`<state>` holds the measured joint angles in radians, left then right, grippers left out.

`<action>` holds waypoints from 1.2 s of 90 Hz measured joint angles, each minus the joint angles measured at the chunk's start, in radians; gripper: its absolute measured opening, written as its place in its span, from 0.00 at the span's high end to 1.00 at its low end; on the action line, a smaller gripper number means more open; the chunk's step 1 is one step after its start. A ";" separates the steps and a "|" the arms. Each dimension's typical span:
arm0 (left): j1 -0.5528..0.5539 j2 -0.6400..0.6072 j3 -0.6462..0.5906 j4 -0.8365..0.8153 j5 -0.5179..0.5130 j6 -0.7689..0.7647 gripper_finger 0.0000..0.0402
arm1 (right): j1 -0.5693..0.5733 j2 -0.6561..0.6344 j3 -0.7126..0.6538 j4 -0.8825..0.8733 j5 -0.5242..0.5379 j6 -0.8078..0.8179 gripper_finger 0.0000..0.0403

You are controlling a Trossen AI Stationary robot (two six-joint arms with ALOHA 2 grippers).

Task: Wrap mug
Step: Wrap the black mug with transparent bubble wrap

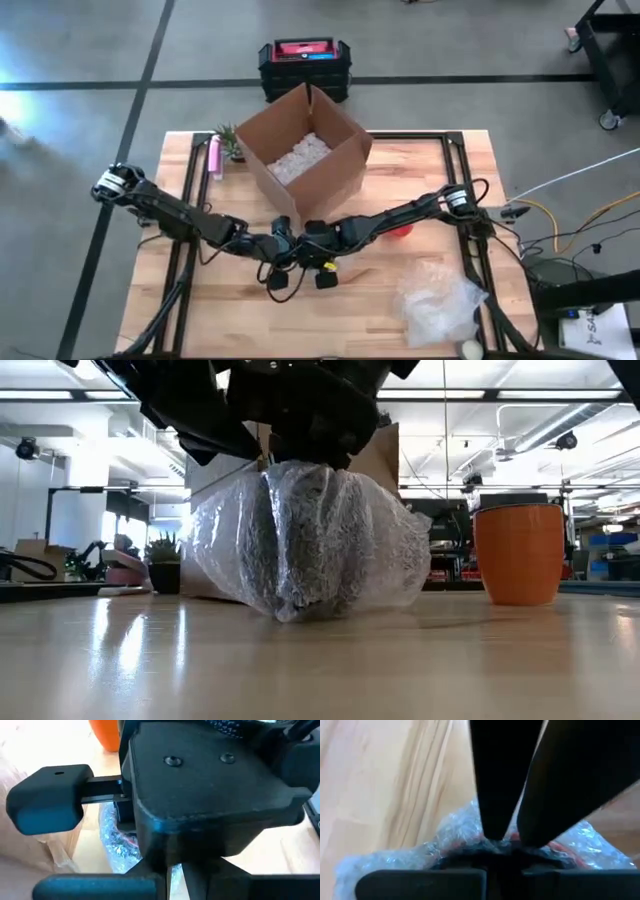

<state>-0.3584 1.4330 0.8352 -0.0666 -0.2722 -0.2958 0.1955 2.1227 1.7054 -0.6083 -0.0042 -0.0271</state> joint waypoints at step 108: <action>0.002 -0.006 -0.020 -0.005 -0.003 0.003 0.95 | 0.001 -0.017 0.123 -0.386 0.004 0.026 0.99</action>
<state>-0.3569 1.4269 0.8150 -0.0711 -0.2755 -0.2931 0.1963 2.1056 1.8288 -0.9943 -0.0006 -0.0009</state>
